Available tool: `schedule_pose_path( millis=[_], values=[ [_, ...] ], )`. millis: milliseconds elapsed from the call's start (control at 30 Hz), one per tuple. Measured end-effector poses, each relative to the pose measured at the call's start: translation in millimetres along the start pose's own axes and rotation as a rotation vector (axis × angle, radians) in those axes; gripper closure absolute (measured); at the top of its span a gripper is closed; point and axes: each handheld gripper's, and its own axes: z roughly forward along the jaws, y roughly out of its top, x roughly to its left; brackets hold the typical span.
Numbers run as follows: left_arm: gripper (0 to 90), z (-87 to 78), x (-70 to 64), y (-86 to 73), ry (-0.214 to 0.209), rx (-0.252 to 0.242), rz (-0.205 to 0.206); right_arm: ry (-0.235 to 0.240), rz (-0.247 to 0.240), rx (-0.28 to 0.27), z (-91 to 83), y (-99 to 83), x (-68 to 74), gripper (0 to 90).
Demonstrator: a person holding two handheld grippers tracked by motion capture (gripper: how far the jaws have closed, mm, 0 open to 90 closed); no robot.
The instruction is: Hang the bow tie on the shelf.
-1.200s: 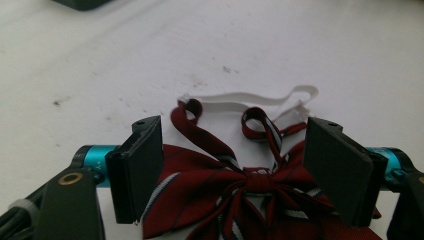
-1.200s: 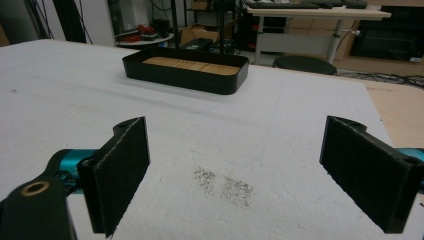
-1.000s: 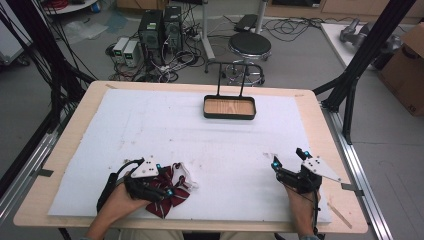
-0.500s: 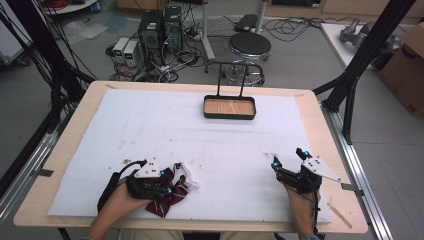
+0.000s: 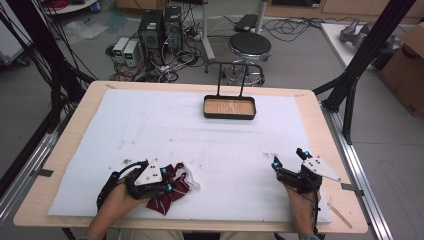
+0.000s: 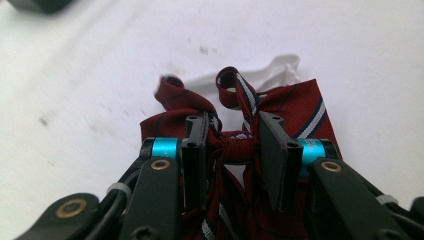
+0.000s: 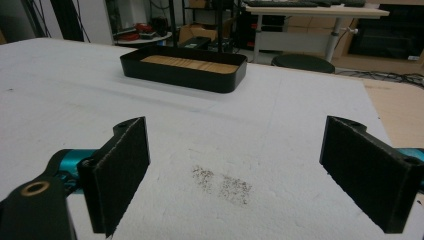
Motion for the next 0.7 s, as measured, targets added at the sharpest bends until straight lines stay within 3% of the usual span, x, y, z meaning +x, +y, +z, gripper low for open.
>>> schedule_pose_path(
  millis=[200, 333, 600, 700],
  values=[
    [65.8, -3.0, 8.3, 17.5, -0.002, -0.032, 0.112, -0.003, 0.007, 0.0, -0.5, -0.2, -1.0, 11.5],
    [65.7, -6.8, 22.7, 39.7, -0.041, -0.052, 0.2, -0.005, 0.014, 0.002, -0.5, -0.3, -1.2, 11.5],
    [65.7, -14.0, 48.8, 73.3, -0.067, -0.118, 0.272, -0.001, 0.017, 0.001, -0.4, -0.4, -1.7, 11.5],
    [65.7, -14.5, 63.3, 86.1, -0.092, -0.145, 0.279, 0.001, 0.02, 0.002, -0.4, -0.4, -1.7, 11.5]
  ],
)
